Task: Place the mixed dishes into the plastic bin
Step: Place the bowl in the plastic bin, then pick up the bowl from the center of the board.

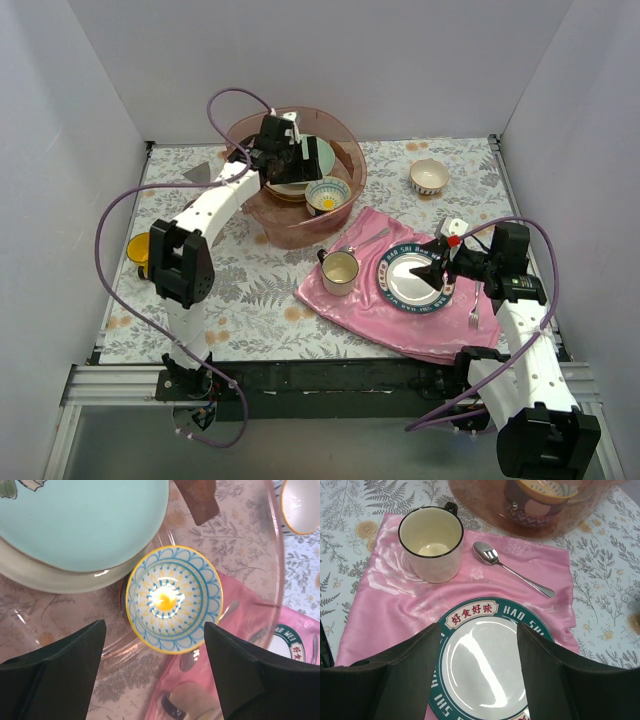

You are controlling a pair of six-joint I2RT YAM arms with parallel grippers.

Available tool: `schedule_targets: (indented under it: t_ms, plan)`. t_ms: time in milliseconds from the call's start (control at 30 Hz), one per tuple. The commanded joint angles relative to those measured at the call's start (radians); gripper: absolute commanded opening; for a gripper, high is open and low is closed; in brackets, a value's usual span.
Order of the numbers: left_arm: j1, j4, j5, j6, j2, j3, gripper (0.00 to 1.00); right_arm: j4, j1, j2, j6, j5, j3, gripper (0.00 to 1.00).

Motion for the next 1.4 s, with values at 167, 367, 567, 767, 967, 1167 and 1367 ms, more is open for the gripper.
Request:
schedule_targets:
  t_ms: [167, 367, 567, 767, 967, 1167, 1367]
  plan:
    - [0.014, 0.262, -0.007, 0.05, -0.428, -0.362, 0.98, 0.034, -0.034, 0.012, 0.017, 0.011, -0.003, 0.7]
    - [0.035, 0.373, -0.001, 0.047, -0.703, -0.633, 0.98, 0.043, -0.059, 0.026, 0.026, 0.021, -0.008, 0.7]
    - [0.044, 0.437, 0.025, 0.07, -0.973, -0.864, 0.98, 0.066, -0.074, 0.039, 0.043, 0.032, -0.016, 0.7]
    - [0.047, 0.461, 0.033, 0.102, -1.213, -1.088, 0.98, 0.042, -0.073, 0.11, 0.049, 0.083, 0.039, 0.7]
    - [0.047, 0.469, 0.007, 0.113, -1.321, -1.227, 0.98, -0.09, -0.056, 0.304, 0.016, 0.19, 0.228, 0.7]
    - [0.047, 0.454, -0.007, 0.113, -1.327, -1.226, 0.98, -0.153, 0.01, 0.487, 0.031, 0.403, 0.45, 0.7]
    - [0.047, 0.449, -0.009, 0.114, -1.326, -1.224, 0.98, -0.174, 0.064, 0.7, 0.062, 0.623, 0.673, 0.69]
